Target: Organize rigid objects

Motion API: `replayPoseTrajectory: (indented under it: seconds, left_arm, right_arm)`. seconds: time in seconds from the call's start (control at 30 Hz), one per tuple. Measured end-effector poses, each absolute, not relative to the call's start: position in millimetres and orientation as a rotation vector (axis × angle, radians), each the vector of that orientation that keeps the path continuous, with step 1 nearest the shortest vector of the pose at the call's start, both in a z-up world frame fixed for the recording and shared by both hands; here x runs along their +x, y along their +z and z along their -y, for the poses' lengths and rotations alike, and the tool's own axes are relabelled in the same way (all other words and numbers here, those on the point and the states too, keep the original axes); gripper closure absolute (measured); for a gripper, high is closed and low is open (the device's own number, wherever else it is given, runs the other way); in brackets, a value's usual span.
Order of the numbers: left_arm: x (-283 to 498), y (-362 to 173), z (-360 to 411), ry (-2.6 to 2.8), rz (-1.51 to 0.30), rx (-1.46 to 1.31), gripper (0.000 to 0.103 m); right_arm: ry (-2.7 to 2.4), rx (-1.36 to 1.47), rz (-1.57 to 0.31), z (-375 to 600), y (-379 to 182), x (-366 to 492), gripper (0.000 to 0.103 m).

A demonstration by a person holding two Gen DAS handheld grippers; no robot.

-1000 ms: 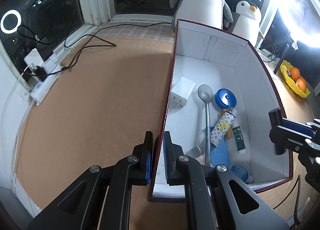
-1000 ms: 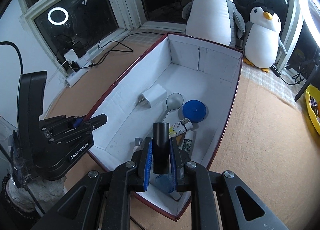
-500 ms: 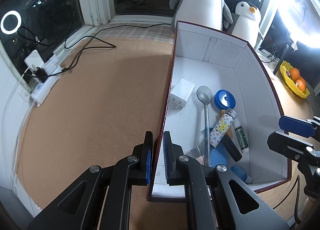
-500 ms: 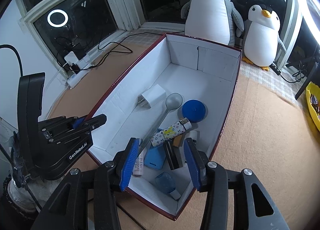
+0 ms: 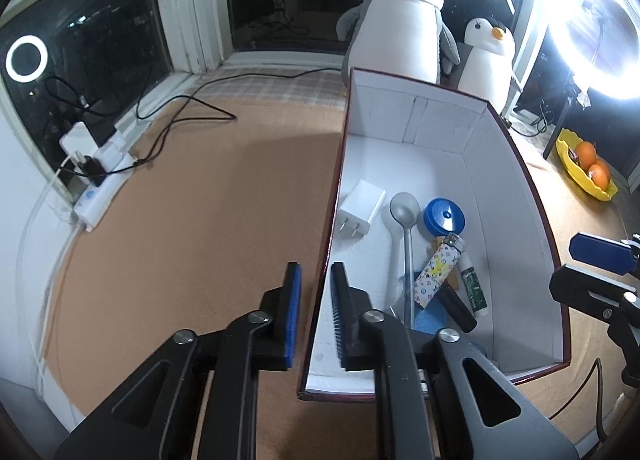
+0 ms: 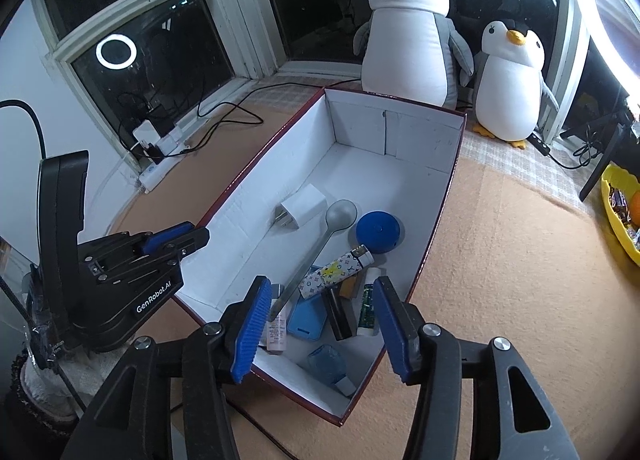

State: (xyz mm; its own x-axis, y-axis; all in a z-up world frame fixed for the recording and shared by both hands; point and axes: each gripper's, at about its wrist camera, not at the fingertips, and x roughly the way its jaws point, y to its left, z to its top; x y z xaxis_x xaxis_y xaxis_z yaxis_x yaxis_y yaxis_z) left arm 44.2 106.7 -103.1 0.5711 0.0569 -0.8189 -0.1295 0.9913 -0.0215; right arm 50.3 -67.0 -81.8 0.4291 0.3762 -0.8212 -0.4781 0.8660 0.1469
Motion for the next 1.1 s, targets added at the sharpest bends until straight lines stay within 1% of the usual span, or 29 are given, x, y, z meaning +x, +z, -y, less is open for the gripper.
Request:
replayPoseTrajectory:
  seconds: [0.23,0.3,0.33,0.37,0.43,0.53,0.6,0.67,0.73,0.83,0.9,0.93,1.1]
  left_arm:
    - [37,-84,-104,0.124,-0.906,-0.056,0.086]
    - [34,-76,-99,0.119,-0.889,-0.039,0.086]
    - [32,-72,-96,0.115,-0.879,-0.029,0.083]
    - [30,-68,-92,0.109,-0.868,-0.018,0.074]
    - [28,-61,-86,0.101,-0.85,-0.009,0.061]
    - [25,-51,-77,0.088,-0.834,-0.003,0.06]
    - [23,-46,-72,0.079,-0.828,0.0,0.054]
    - [21,-41,-69,0.075,-0.819,0.001,0.044]
    - [18,-36,-65,0.074,-0.81,0.003,0.04]
    - [14,-30,-61,0.076,-0.8,0.004,0.031]
    - [11,-27,-59,0.081,-0.793,0.005,0.027]
    - [9,-25,-57,0.082,-0.79,0.004,0.023]
    - [1,-22,-48,0.075,-0.789,0.007,0.022]
  right_arm:
    - [0.524,-0.104,-0.962,76,-72,48,0.05]
    - [0.518,-0.095,-0.949,81,-68,48,0.044]
    - [0.515,-0.094,-0.942,84,-66,47,0.042]
    - [0.509,-0.093,-0.931,87,-64,47,0.038]
    - [0.496,-0.092,-0.917,93,-60,46,0.037]
    - [0.479,-0.079,-0.904,103,-56,45,0.036]
    - [0.467,-0.06,-0.895,111,-52,44,0.033]
    - [0.457,-0.052,-0.888,117,-50,43,0.032]
    - [0.443,-0.053,-0.877,125,-46,41,0.032]
    - [0.422,-0.058,-0.857,134,-42,37,0.029]
    - [0.411,-0.052,-0.847,140,-41,34,0.023]
    - [0.403,-0.044,-0.841,143,-39,32,0.022]
    - [0.372,-0.037,-0.825,153,-35,23,0.019]
